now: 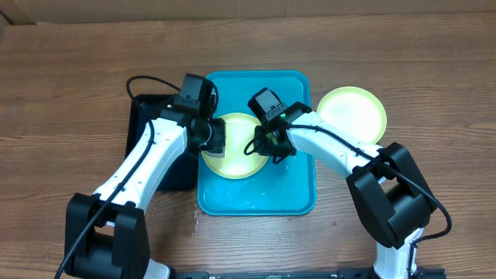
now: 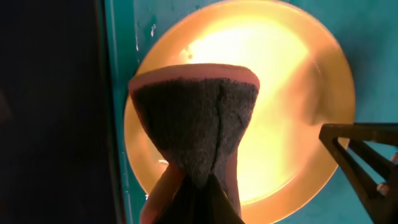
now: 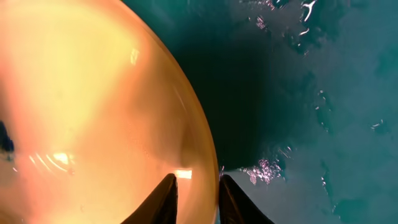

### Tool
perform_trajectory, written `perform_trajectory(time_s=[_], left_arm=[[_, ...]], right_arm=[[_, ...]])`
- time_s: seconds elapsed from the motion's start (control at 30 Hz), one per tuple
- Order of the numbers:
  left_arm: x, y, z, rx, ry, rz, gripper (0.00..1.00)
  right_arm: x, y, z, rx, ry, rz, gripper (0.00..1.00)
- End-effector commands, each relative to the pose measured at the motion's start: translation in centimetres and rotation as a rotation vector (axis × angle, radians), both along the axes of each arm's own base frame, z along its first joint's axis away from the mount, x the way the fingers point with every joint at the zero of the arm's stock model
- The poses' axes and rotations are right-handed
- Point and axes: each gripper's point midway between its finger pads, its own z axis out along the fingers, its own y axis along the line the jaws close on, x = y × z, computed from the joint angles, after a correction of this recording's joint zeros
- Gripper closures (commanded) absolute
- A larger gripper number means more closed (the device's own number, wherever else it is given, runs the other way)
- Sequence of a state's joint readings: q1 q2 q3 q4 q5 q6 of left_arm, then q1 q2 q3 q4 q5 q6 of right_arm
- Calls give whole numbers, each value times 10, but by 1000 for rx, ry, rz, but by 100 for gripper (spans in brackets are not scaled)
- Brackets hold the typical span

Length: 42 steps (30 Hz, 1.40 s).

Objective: Clean dirty plates on tray and stack at the side
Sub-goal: 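Scrub the yellow plate with the sponge while the right gripper holds its rim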

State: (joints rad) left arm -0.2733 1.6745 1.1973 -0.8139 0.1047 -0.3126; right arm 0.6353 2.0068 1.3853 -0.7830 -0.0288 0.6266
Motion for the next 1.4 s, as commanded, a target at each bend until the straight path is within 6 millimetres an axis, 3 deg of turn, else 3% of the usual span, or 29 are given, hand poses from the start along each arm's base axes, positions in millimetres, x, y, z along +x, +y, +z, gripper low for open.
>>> perform_trajectory(time_s=[0.0,0.2,0.67,1.17,1.27,1.37], left_arm=[[12,1,11,14,-39,14,96],[9,1,8,17,-25,14,96],[9,3,-2,29,-19,16,96],[-4,-1,-81,85,183,-12,96],[-13,-16,-90,19,234,-50,96],[-19,-39,-86,-116,259,-120,96]], right_arm=[[4,-3,-2,-15,-15,-6,77],[3,-3,-2,-16,-14,-5,95],[3,-3,-2,-16,-15,-5,96],[4,-5,-2,-24,-20,-8,96],[4,-5,-2,-24,-19,-8,96],[4,-5,-2,-24,-19,-8,96]])
